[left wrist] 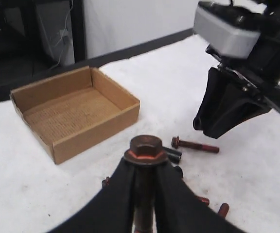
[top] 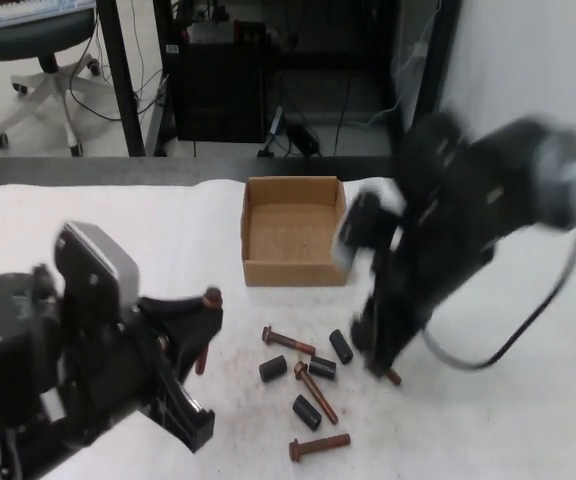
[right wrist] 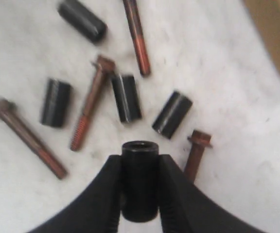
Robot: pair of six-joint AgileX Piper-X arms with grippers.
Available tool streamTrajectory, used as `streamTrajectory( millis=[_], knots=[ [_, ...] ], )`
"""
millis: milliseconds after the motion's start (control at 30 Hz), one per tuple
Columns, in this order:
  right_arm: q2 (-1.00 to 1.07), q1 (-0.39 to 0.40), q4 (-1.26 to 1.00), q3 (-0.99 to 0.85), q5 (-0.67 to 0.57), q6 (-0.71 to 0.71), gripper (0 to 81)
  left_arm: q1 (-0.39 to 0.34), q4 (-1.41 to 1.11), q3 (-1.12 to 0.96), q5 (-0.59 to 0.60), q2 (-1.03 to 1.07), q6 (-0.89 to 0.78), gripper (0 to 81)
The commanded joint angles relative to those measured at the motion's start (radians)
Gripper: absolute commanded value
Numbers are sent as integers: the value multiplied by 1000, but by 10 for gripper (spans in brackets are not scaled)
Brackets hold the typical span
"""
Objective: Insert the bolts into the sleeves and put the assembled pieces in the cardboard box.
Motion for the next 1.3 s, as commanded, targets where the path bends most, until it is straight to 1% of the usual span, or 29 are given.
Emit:
streamTrajectory(
  millis=[0, 133, 233, 367, 433, 500, 600, 700, 833, 967, 1067, 1267],
  knots=[
    [-146, -24, -22, 3, -167, 91, 8, 2, -45, -4, -9, -51, -68, 2],
    [-314, -41, -129, 86, -300, 221, 8, 2, -166, -4, -6, -99, -220, 2],
    [-432, -44, -274, 206, -400, 348, 8, 2, -322, -4, 57, -83, -289, 2],
    [-552, -44, -594, 438, -406, 526, 8, 2, -471, -7, 147, -20, -363, 2],
    [-571, -38, -770, 550, -411, 625, 8, 2, -509, -11, 192, 30, -372, 2],
    [-568, -22, -977, 664, -411, 702, 8, 2, -551, -20, 262, 88, -405, 2],
    [-541, 15, -1238, 793, -400, 728, 8, 2, -639, -46, 359, 177, -450, 2],
    [-503, 53, -1386, 853, -400, 728, 8, 2, -719, -90, 411, 258, -465, 2],
    [-446, 94, -1447, 869, -357, 726, 8, -7, -778, -168, 485, 349, -557, 2],
    [-396, 117, -1581, 869, -263, 691, 8, -49, -779, -225, 570, 409, -564, 2],
    [-370, 119, -1644, 869, -228, 691, 8, -77, -779, -238, 576, 428, -564, 2],
    [-355, 119, -1646, 869, -220, 691, 8, -119, -779, -237, 576, 429, -559, 2]
  ],
)
